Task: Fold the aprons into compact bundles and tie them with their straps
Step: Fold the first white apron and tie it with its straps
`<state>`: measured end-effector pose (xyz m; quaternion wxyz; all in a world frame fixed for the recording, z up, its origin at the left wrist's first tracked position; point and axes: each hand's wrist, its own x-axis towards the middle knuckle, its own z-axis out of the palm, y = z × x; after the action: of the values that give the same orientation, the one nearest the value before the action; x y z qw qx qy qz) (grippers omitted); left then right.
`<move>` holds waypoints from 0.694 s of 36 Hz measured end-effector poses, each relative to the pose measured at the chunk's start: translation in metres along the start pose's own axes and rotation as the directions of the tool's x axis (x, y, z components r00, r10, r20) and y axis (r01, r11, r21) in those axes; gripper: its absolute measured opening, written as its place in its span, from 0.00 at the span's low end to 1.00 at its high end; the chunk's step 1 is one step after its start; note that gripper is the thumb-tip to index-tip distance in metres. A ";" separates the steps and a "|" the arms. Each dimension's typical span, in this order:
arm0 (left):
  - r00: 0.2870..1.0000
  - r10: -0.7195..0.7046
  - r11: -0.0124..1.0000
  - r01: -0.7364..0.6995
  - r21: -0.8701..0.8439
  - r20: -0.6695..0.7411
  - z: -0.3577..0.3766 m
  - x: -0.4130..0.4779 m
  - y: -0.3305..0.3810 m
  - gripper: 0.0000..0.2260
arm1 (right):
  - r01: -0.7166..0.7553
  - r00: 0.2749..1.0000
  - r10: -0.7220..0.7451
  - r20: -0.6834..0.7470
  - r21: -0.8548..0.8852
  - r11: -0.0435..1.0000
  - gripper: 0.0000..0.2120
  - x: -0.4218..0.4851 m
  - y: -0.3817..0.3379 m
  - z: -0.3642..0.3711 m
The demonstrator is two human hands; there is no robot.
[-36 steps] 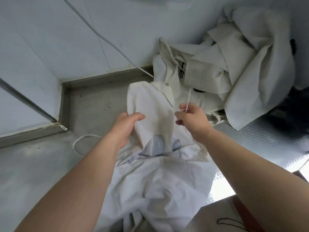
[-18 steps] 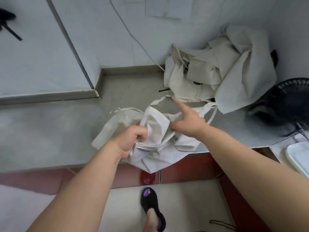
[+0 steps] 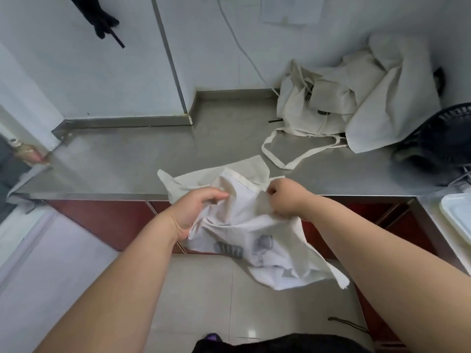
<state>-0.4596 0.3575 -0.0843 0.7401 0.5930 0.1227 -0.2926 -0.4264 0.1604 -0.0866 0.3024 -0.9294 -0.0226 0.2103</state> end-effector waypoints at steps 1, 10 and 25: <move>1.000 -0.015 1.000 0.015 -0.004 -0.007 -0.003 -0.005 -0.005 0.13 | -0.024 0.999 0.026 -0.026 0.085 0.996 0.11 -0.002 0.000 0.005; 0.939 0.133 0.978 -0.072 0.198 -0.318 -0.042 -0.019 -0.014 0.07 | -0.164 0.979 0.087 0.186 0.455 0.875 0.14 -0.014 -0.020 0.019; 0.882 0.089 0.946 0.071 0.317 -0.463 -0.108 -0.021 -0.070 0.02 | -0.092 0.955 0.163 -0.247 0.276 0.957 0.13 -0.017 0.004 0.084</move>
<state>-0.4993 0.4569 -0.1584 0.5816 0.7602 0.2460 -0.1526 -0.4761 0.2008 -0.1437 0.4083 -0.9007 0.1068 0.1033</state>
